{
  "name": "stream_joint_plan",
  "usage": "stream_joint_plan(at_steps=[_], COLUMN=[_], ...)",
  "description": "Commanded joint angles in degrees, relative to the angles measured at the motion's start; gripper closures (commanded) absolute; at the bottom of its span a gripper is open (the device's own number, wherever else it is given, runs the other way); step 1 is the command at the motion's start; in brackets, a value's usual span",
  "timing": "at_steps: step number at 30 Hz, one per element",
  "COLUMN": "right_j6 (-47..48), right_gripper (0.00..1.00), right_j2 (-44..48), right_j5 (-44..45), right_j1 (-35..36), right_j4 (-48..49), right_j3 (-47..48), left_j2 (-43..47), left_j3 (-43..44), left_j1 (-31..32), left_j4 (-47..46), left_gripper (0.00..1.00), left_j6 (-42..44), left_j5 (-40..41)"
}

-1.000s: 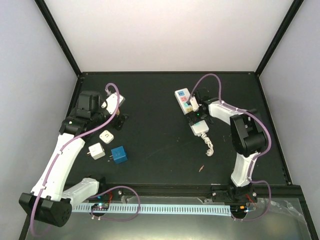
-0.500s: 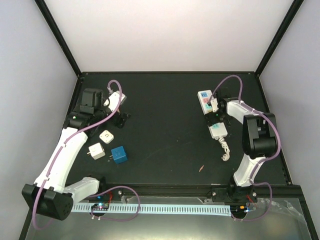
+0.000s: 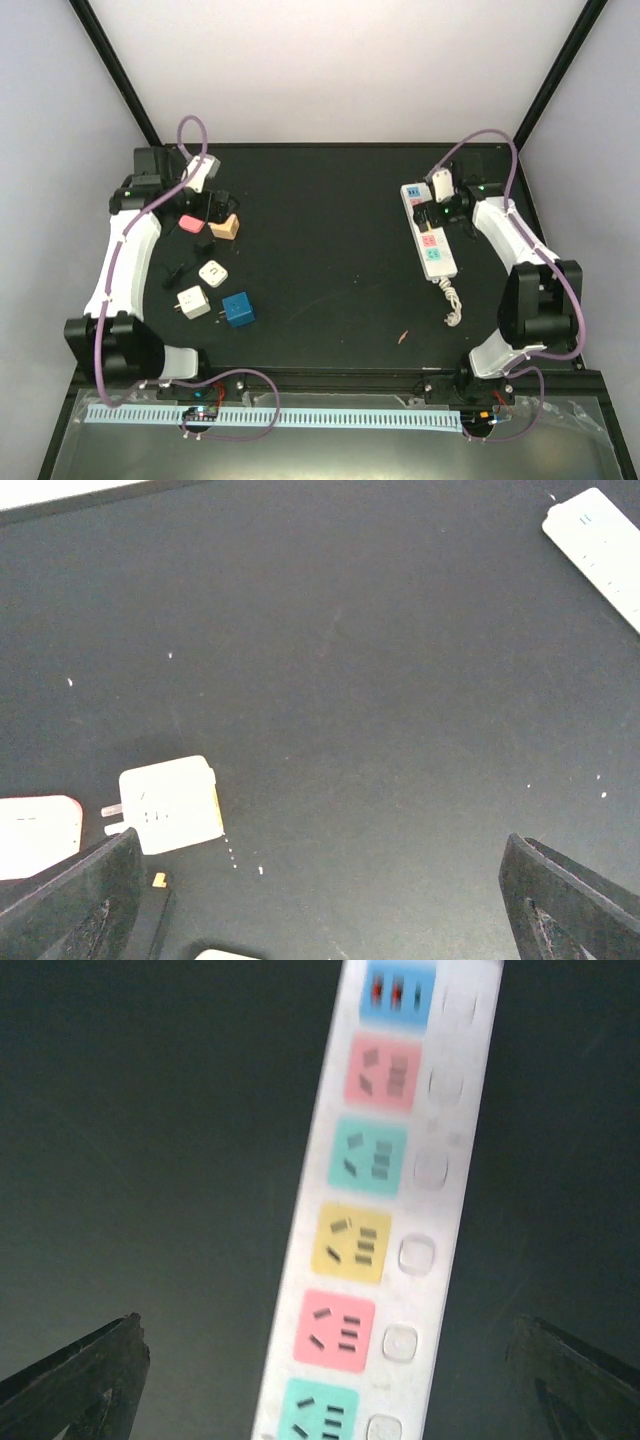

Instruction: Pull the plug off the socket

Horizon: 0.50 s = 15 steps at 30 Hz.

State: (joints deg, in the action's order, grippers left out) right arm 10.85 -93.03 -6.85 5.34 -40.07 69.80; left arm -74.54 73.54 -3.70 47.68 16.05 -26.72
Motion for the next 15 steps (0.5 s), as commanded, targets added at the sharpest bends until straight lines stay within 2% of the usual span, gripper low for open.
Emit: stream_joint_plan(at_steps=[1,4,10,15], right_j6=[0.67,-0.43,-4.27,-6.86], right_gripper=[0.0,0.0,0.0,0.0], right_j2=[5.1,8.38,14.94,16.92], right_j5=[-7.16,-9.13,-14.08,-17.09], right_j1=[-0.25,-0.29,-2.99,-6.58], right_j4=[-0.38,1.14,8.05,12.5], right_j3=[4.68,5.59,0.45,-4.75], left_j2=[-6.97,-9.52,-9.29,-7.66], left_j3=[7.3,9.24,5.67,-0.59], left_j1=[-5.69,-9.78,-10.83,-10.73], left_j4=[6.64,7.82,4.57,0.09], left_gripper=[0.01,0.01,0.01,0.01], left_j6=[0.64,1.17,2.48,1.97], left_j5=[-8.76,-13.65,-6.99,-6.83])
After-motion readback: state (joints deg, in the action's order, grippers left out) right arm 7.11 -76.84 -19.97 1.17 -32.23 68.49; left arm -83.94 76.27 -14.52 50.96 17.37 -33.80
